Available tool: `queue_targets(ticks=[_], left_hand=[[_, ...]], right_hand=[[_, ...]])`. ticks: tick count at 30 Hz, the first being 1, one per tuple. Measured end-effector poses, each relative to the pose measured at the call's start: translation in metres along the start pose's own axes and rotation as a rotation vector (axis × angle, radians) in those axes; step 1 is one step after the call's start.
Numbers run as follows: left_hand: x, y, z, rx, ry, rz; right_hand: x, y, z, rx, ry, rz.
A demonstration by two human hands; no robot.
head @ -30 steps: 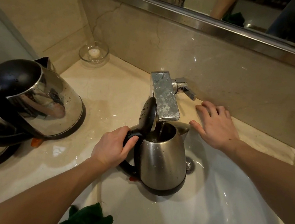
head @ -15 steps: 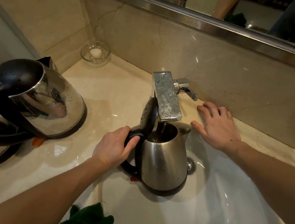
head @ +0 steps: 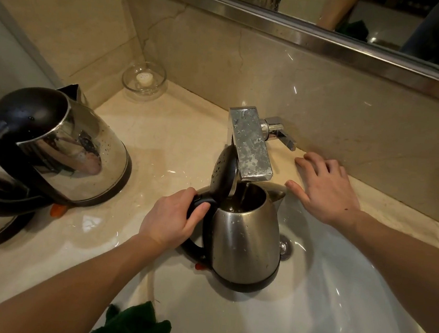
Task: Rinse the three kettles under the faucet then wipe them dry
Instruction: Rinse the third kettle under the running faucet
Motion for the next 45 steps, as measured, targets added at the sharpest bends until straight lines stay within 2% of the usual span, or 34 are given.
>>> queue_targets(ticks=[45], left_hand=[[0.0005, 0.0017, 0.0003, 0.004, -0.005, 0.022]], right_hand=[[-0.0015, 0.0004, 0.0006, -0.004, -0.015, -0.004]])
Point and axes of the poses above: each hand's wrist, its own z-axis towards the middle knuckle, its own x-axis out of the back of the hand, y = z × x, the point moved 6 cm from there along z, towards the middle knuckle, and after that the axes turned 7 degrees about -z, right-handed, at the moved point
